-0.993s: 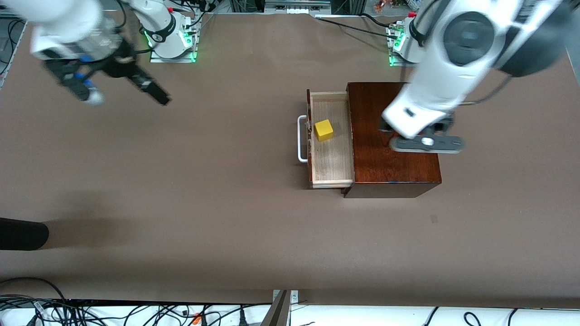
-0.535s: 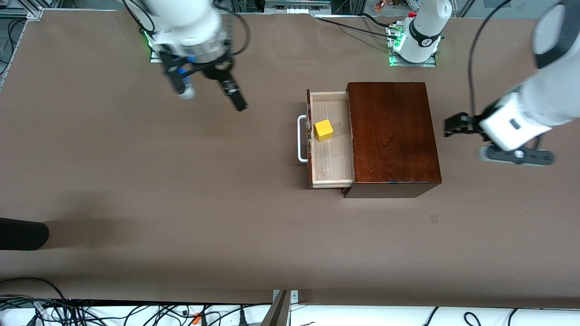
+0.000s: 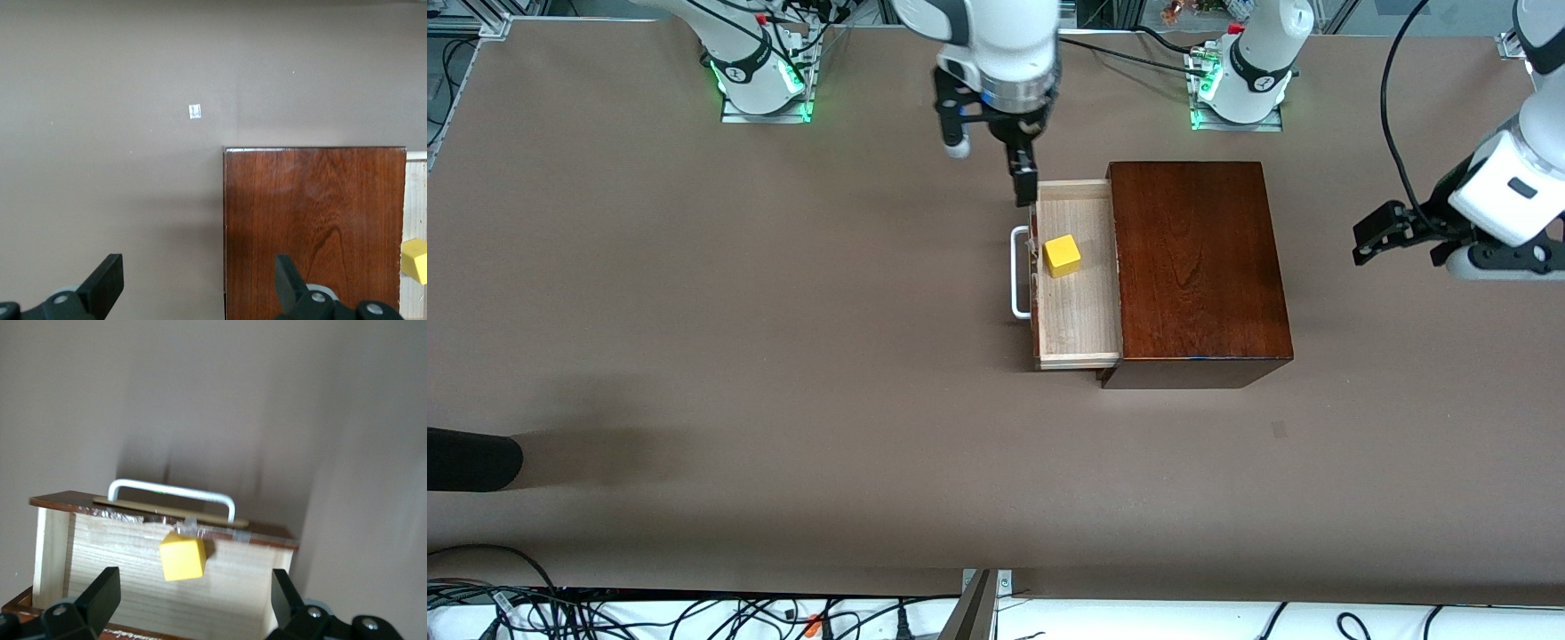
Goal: Open drawer, take yellow block, close drawer
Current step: 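Lower the right gripper into the drawer and grasp the yellow block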
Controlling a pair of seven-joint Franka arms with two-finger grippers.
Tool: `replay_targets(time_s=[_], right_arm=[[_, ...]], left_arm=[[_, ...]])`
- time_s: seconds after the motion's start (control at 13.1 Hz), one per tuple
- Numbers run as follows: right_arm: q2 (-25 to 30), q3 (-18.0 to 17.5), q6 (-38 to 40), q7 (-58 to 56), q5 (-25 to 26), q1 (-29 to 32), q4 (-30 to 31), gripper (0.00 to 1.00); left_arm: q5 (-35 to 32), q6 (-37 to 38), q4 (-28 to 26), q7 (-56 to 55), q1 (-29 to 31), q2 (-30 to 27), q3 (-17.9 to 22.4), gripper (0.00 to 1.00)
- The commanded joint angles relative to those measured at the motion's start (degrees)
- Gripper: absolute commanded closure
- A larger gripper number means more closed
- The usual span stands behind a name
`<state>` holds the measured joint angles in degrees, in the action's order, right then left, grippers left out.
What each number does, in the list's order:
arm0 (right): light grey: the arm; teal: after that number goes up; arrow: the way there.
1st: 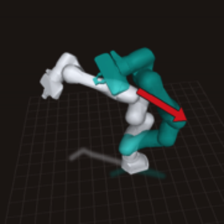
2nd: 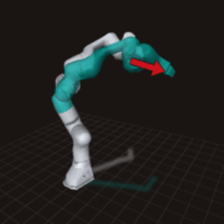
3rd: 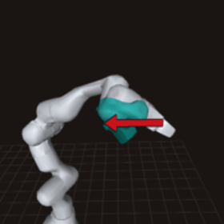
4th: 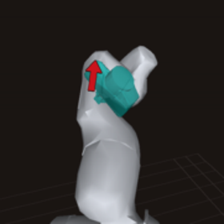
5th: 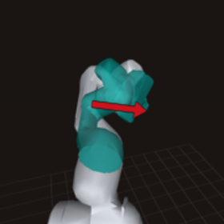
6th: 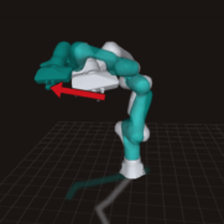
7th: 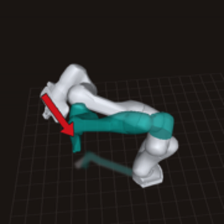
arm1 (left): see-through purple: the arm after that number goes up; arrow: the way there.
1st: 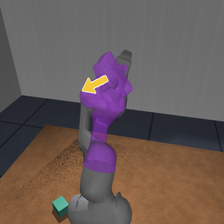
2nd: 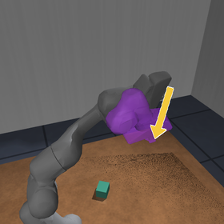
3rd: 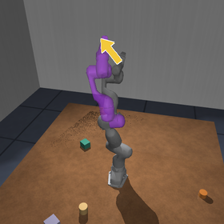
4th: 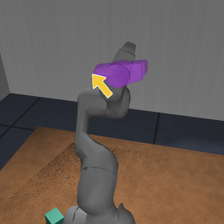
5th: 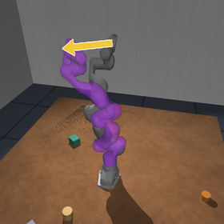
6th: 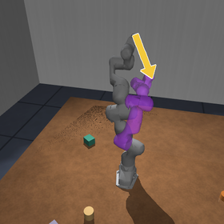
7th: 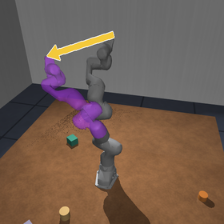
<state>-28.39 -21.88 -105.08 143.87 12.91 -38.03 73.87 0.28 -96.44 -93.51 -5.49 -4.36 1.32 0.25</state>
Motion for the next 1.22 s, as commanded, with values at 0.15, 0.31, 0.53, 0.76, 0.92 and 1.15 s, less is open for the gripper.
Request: replay_targets(time_s=[0.15,0.31,0.53,0.76,0.92,1.15], right_arm=[[-9.91,0.52,-3.02,11.51,1.06,-3.02,-8.83,0.0],[-11.5,0.69,-5.04,11.7,1.06,-3.11,-8.83,0.0],[-13.35,1.92,-8.03,9.16,1.32,-3.11,-8.74,0.0],[-15.11,1.93,-8.21,2.75,1.24,-3.11,-8.3,0.0],[-15.81,1.93,-8.21,-1.46,1.32,-3.11,-8.13,0.0],[-16.51,1.93,-9.96,-5.88,1.67,-3.11,-6.55,0.0]], left_arm=[[-0.1,0.72,-4.41,0.04,-0.83,-3.87,1.6,0.0],[-1.15,1.16,-4.23,0.04,-0.91,-3.87,0.98,0.0],[-2.3,1.77,-3.7,0.04,-1.09,-3.95,0.28,0.0],[-2.3,3.89,-2.65,0.21,-0.92,-3.87,0.36,0.0],[-2.3,3.89,-2.56,0.21,-1.0,-3.87,0.36,0.0],[-2.3,3.89,-2.38,0.04,-1.27,-3.87,0.36,0.0]])
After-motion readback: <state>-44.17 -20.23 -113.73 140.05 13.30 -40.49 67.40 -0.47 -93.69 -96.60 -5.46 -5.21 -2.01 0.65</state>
